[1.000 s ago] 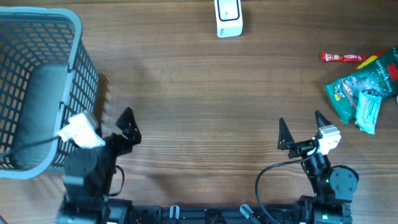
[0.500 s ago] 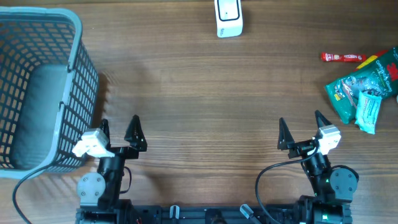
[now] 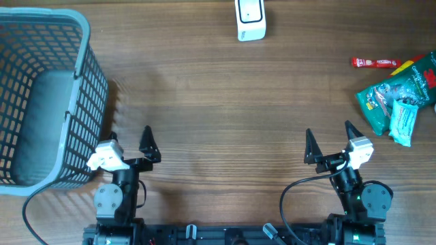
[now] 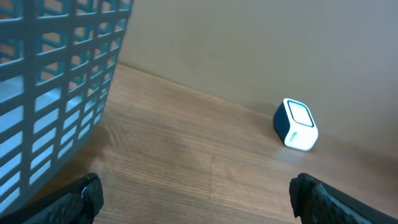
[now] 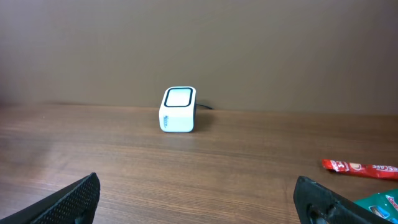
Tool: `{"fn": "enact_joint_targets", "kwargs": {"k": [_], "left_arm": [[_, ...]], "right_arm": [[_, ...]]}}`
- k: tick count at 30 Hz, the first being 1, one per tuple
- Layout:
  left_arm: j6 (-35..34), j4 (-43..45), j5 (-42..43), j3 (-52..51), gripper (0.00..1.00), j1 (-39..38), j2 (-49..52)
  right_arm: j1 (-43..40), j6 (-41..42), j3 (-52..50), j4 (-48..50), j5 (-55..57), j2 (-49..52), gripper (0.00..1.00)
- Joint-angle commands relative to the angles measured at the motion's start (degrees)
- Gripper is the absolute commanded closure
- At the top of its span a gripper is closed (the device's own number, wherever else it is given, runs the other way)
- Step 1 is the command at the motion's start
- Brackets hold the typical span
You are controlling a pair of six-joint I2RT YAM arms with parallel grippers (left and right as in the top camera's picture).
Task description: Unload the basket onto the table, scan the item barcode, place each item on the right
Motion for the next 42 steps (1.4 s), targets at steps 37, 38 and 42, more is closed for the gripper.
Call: {"fn": "enact_joint_targets", "kwargs": {"k": [37,38,42], "left_arm": [[6.99,0.33,2.64,-0.63,0.00,-0.42,-0.50],[6.99,0.33,2.64,-0.63,0.00,-0.42,-0.50],[6.99,0.33,2.64,-0.63,0.00,-0.42,-0.50]], "right_arm": [[0.22,-0.35,-0.07,0.28,0.57,-0.61,0.00],[0.22,-0.33,-0.07,0.31,0.57,-0.61,0.00],[0.22,-0.35,-0.07,0.31,0.55,-0.61,0.00]]}}
